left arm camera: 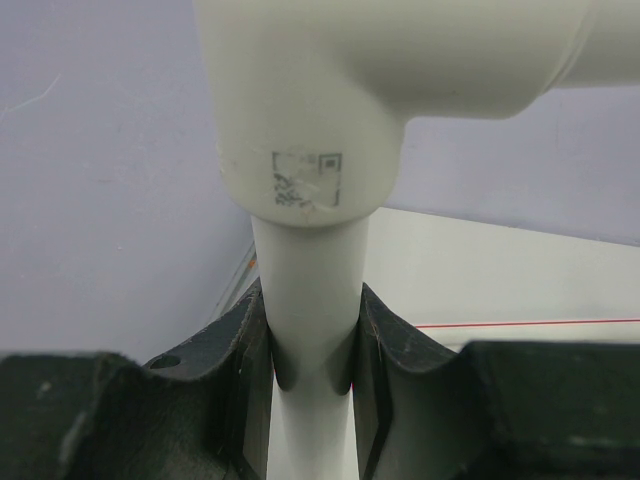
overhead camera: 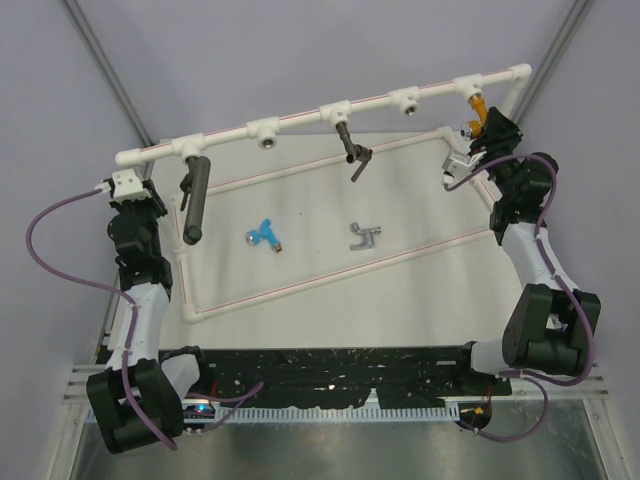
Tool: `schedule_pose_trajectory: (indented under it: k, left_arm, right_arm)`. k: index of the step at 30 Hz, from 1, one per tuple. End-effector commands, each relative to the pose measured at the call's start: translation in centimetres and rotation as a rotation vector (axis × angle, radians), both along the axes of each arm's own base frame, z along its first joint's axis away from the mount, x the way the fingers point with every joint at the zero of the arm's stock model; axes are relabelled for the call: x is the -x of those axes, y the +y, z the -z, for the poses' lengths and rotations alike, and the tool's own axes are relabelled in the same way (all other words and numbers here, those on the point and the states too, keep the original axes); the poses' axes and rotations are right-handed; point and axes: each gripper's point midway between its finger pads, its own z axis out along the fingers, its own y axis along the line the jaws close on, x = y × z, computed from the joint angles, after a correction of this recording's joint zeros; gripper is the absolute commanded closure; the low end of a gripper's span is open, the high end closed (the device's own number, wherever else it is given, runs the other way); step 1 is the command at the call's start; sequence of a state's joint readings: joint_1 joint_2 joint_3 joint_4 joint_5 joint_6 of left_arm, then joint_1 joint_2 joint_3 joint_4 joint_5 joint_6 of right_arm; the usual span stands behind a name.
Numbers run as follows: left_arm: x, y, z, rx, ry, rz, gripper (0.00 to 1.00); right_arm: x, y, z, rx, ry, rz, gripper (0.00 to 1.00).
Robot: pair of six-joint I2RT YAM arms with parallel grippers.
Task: Install the water faucets
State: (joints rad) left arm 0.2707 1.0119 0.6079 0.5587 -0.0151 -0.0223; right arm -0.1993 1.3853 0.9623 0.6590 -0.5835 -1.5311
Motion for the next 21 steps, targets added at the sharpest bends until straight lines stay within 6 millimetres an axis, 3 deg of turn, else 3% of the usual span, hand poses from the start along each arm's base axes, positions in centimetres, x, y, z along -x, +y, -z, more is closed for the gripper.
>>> schedule_pose_trajectory:
  k: [1, 21]
  left_arm:
    - [0.37, 0.5, 0.22, -0.004, 0.001, -0.016, 1.0]
    - [0.35, 0.11, 0.09, 0.002, -0.007, -0.005, 1.0]
  right_arm:
    - [-0.08, -0.04, -1.67, -0.054, -0.004, 0.021, 0.95]
    - [-0.63, 0.56, -1.56, -0.216, 0.034, 0.009, 0.95]
